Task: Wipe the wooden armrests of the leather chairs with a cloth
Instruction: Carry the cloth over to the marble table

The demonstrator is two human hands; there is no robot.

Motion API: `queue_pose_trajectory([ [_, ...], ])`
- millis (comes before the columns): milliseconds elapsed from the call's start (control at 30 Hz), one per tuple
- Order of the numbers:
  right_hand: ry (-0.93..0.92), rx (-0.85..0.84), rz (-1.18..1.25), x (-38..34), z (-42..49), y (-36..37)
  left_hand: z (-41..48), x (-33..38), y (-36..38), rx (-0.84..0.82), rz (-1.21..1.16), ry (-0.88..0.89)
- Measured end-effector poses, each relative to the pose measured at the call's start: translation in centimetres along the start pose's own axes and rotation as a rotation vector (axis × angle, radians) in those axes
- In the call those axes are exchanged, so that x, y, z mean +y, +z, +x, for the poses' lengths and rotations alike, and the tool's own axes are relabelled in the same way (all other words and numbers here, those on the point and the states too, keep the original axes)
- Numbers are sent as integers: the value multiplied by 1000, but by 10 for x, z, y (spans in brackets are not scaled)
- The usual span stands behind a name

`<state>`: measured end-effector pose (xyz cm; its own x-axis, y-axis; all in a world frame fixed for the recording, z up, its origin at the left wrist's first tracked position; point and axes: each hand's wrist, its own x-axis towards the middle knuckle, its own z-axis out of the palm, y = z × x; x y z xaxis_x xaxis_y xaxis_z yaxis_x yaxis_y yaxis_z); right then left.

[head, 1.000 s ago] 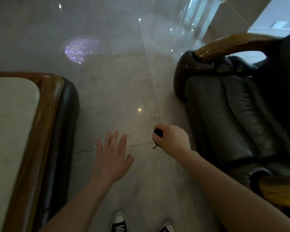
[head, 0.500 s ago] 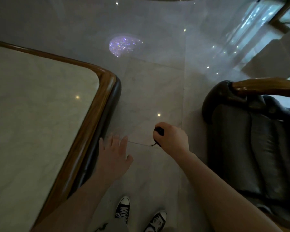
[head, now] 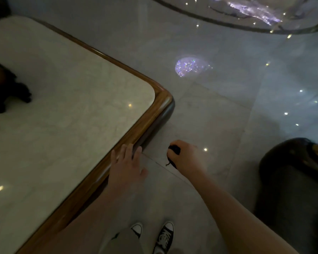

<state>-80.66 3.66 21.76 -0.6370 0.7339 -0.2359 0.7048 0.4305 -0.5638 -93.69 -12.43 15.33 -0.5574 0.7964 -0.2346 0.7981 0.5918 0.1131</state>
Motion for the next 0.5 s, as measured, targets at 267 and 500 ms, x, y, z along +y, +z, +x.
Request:
queue_pose_trajectory([
  [267,-119,-131,-15,-36,15,35,-15,-40,3,45,-58,-181],
  [500,-150,-214,-60,-94,43,97,-19,-123,14,-7,-88,-272],
])
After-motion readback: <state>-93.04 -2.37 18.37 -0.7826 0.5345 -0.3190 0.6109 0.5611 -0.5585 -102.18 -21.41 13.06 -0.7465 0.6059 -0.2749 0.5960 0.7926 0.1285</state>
